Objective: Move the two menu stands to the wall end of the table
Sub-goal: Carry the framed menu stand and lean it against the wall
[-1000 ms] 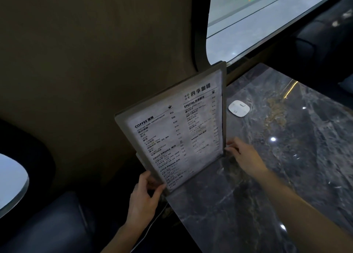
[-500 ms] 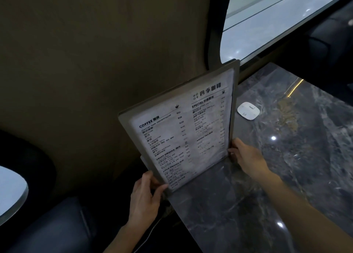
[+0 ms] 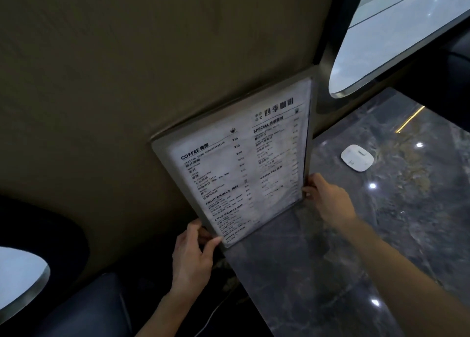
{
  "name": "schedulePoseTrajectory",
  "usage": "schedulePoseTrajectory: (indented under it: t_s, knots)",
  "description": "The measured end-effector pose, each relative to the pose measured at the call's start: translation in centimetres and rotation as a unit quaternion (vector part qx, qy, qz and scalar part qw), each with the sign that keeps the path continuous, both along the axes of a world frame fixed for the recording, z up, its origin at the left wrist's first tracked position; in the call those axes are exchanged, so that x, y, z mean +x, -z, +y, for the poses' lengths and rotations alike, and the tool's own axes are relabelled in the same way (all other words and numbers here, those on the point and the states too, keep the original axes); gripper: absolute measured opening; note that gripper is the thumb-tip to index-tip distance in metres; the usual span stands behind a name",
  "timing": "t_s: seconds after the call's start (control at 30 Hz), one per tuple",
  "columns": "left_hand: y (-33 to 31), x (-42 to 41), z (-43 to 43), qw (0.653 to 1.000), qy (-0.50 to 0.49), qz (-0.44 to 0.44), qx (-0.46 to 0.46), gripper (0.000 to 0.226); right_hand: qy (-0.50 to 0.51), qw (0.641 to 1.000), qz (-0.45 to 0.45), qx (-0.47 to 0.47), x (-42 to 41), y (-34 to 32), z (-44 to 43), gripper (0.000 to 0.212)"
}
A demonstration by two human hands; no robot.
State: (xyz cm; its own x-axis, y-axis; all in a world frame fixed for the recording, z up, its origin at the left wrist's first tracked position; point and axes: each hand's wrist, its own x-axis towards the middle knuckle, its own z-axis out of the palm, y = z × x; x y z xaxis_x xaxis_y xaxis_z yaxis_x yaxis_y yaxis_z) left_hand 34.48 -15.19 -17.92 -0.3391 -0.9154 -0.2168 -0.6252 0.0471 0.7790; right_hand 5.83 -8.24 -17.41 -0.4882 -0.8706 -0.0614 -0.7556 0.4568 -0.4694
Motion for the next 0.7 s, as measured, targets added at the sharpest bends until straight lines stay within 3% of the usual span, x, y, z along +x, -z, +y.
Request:
schedulePoseTrajectory:
  t_s: [0.3,0.7]
  knots:
    - [0.6,0.1,0.0,1.0,0.002,0.009,-0.016,0.04,0.004,1.0,0.011,-0.003,-0.1,0.2,-0.6,0.018]
    - [-0.1,0.5,-0.4,0.999,0.002,-0.008,-0.051,0.054,0.033,0.999,-0.009,-0.016,0.5,0.0,3.3,0.034]
